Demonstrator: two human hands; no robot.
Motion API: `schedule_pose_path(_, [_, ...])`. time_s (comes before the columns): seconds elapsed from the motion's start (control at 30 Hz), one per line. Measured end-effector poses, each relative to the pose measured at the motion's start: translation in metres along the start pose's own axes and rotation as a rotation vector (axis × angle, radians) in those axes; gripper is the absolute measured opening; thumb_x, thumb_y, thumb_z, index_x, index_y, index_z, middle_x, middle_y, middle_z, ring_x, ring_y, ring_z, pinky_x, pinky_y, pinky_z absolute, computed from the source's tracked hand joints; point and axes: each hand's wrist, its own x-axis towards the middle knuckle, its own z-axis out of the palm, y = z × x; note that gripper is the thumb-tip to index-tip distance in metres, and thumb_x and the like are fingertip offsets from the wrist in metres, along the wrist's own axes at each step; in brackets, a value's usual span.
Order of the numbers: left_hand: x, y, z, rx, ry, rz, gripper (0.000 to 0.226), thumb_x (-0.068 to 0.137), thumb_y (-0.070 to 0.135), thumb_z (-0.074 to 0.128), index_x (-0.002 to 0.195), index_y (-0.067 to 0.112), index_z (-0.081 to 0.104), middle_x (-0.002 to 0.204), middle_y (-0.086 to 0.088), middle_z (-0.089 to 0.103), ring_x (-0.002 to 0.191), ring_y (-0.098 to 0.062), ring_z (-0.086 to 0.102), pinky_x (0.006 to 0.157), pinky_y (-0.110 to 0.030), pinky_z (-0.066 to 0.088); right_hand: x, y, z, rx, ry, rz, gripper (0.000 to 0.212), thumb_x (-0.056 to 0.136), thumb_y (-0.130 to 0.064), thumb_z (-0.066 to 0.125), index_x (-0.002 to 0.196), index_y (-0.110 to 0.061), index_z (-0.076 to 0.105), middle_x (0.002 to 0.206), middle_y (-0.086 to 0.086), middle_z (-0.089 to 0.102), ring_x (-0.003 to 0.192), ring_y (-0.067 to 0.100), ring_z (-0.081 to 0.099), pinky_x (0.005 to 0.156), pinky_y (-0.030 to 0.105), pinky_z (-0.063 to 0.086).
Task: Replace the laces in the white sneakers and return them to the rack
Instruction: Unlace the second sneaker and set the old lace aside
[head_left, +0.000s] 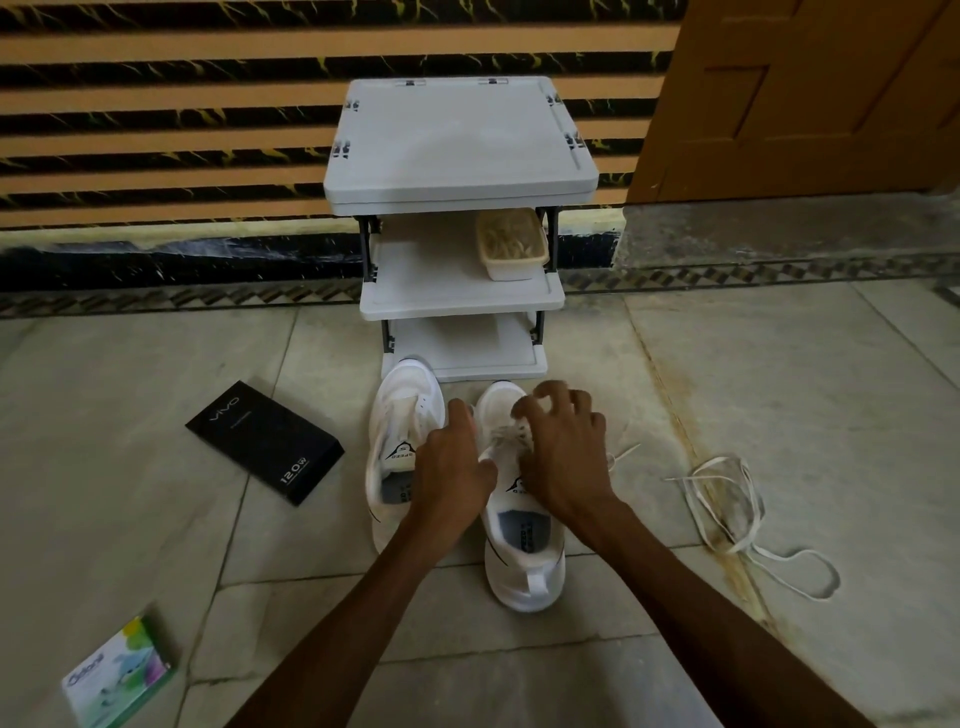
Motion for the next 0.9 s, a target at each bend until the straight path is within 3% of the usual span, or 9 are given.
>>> schedule_pose_path(0.17, [0.001,0.001,-0.001,0.004,-0.023,-0.016,0.042,0.087,0.03,0.069,0.118,0.017,0.044,0.107,-0.003,0.06,0.094,-0.018,0.061,0.072,-0.024,0.045,0.004,-0.003,0.014,-0.077,-0.011,-0.127,0.024,0.071,-0.033,0.079,0.092,-0.022,0.076,0.115,0.008,0.064,0.108,0.032,0.054,0.084,0.046,0.047])
schedule_pose_path(0.3, [0.0,-0.001,-0.006,-0.011,-0.037,0.005,0.035,0.088,0.028,0.068,0.109,0.019,0.042,0.091,0.006,0.049,0.079,-0.01,0.049,0.056,-0.013,0.034,0.002,-0.004,0.009,0.047,0.165,-0.11,0.026,0.054,-0.019,0.086,0.078,-0.02,0.074,0.107,0.005,0.062,0.1,0.024,0.054,0.078,0.04,0.05])
schedule_pose_path(0.4, [0.0,-0.004,-0.008,-0.039,-0.048,0.014,0.034,0.085,0.019,0.068,0.1,0.02,0.038,0.085,0.004,0.049,0.073,-0.013,0.048,0.051,-0.016,0.029,0.015,0.004,-0.008,0.6,0.37,0.313,0.02,0.069,0.001,0.07,0.075,-0.017,0.064,0.096,-0.005,0.053,0.093,0.002,0.051,0.077,0.018,0.045])
schedule_pose_path(0.5, [0.0,-0.004,-0.008,-0.045,-0.061,0.014,0.034,0.083,0.017,0.068,0.101,0.018,0.039,0.087,0.001,0.052,0.076,-0.017,0.052,0.06,-0.025,0.037,0.034,0.017,-0.033,1.589,0.361,0.78,0.026,0.082,0.01,0.045,0.071,-0.013,0.053,0.077,0.004,0.057,0.075,0.022,0.061,0.069,0.029,0.053])
schedule_pose_path(0.57, [0.0,-0.003,-0.007,-0.054,-0.067,0.006,0.034,0.083,0.016,0.068,0.104,0.016,0.041,0.085,0.0,0.052,0.077,-0.02,0.053,0.062,-0.029,0.039,0.035,0.02,-0.041,1.841,0.238,0.817,0.028,0.077,0.013,0.036,0.072,-0.011,0.05,0.068,0.006,0.051,0.059,0.018,0.051,0.055,0.029,0.049])
schedule_pose_path(0.63, [0.0,-0.004,-0.007,-0.057,-0.063,-0.002,0.034,0.083,0.016,0.068,0.105,0.015,0.041,0.079,0.002,0.048,0.074,-0.02,0.052,0.059,-0.029,0.04,0.03,0.016,-0.039,1.504,0.106,0.629,0.027,0.081,0.007,0.041,0.074,-0.013,0.058,0.066,0.003,0.054,0.055,0.014,0.048,0.05,0.025,0.041])
schedule_pose_path(0.77, [0.0,-0.005,-0.007,-0.068,-0.053,-0.004,0.034,0.083,0.017,0.069,0.103,0.015,0.042,0.078,0.004,0.047,0.071,-0.017,0.051,0.054,-0.024,0.035,0.02,0.007,-0.015,0.512,-0.072,0.088,0.015,0.089,-0.029,0.065,0.084,-0.021,0.077,0.083,-0.001,0.074,0.07,0.012,0.066,0.067,0.024,0.051])
schedule_pose_path(0.83, [-0.001,-0.004,-0.006,-0.058,-0.048,-0.005,0.033,0.084,0.019,0.069,0.103,0.016,0.041,0.08,0.003,0.049,0.07,-0.016,0.05,0.049,-0.02,0.032,0.016,0.001,-0.006,0.188,-0.186,-0.026,0.017,0.088,-0.031,0.065,0.096,-0.021,0.076,0.095,0.002,0.071,0.08,0.017,0.066,0.071,0.023,0.047])
schedule_pose_path(0.9, [-0.001,-0.003,-0.006,-0.054,-0.048,-0.014,0.032,0.085,0.019,0.068,0.103,0.017,0.041,0.08,0.004,0.048,0.069,-0.014,0.049,0.047,-0.016,0.03,0.012,-0.005,0.001,0.064,-0.233,-0.007,0.019,0.091,-0.027,0.062,0.105,-0.018,0.072,0.105,0.003,0.067,0.092,0.019,0.064,0.074,0.023,0.043])
